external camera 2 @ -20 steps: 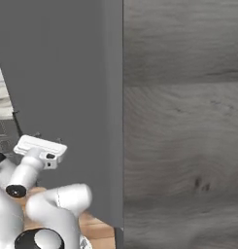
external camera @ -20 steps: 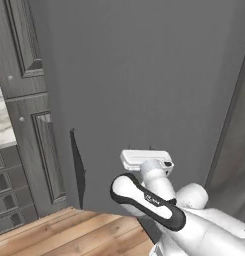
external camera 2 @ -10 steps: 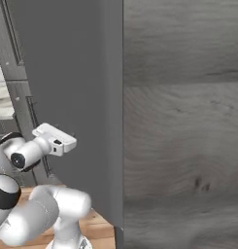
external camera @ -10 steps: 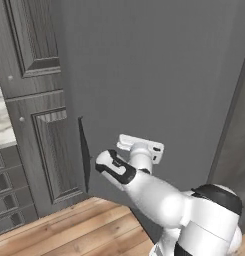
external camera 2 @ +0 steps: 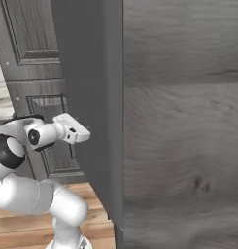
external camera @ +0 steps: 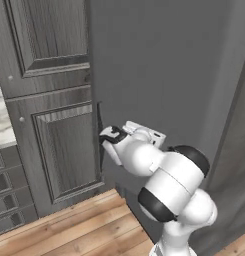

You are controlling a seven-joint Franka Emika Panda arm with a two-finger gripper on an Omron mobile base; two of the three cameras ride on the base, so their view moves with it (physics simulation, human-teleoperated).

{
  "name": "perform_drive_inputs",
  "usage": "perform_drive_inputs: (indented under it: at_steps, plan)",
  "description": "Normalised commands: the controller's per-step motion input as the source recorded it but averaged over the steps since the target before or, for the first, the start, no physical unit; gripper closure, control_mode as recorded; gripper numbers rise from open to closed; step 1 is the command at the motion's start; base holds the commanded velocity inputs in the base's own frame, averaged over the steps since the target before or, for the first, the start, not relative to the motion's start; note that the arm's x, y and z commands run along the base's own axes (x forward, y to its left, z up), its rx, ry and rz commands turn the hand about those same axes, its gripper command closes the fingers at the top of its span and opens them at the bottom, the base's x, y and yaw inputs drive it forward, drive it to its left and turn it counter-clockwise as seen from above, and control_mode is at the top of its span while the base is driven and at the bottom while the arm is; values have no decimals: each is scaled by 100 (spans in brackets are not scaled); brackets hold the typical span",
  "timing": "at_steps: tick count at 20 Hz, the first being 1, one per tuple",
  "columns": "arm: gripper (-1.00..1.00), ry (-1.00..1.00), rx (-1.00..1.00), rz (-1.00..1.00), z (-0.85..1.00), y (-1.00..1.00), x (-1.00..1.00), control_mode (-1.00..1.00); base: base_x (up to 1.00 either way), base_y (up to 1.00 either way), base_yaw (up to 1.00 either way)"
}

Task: Place the fish on the counter behind the older fish on the same shelf of the fridge to maintain FIFO order. Close the fridge door when finished.

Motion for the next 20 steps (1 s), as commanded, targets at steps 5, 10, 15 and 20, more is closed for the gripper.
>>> perform_drive_inputs:
  at_steps: [5,10,15,20]
  plan:
    - [-100,0,0,-34,0,-10,61,-100,0,0,0]
    - [-100,0,0,-33,0,-19,49,-100,0,0,0]
    - [-100,0,0,-34,-1,-42,28,-100,0,0,0]
    - [-100,0,0,-33,0,-43,21,-100,0,0,0]
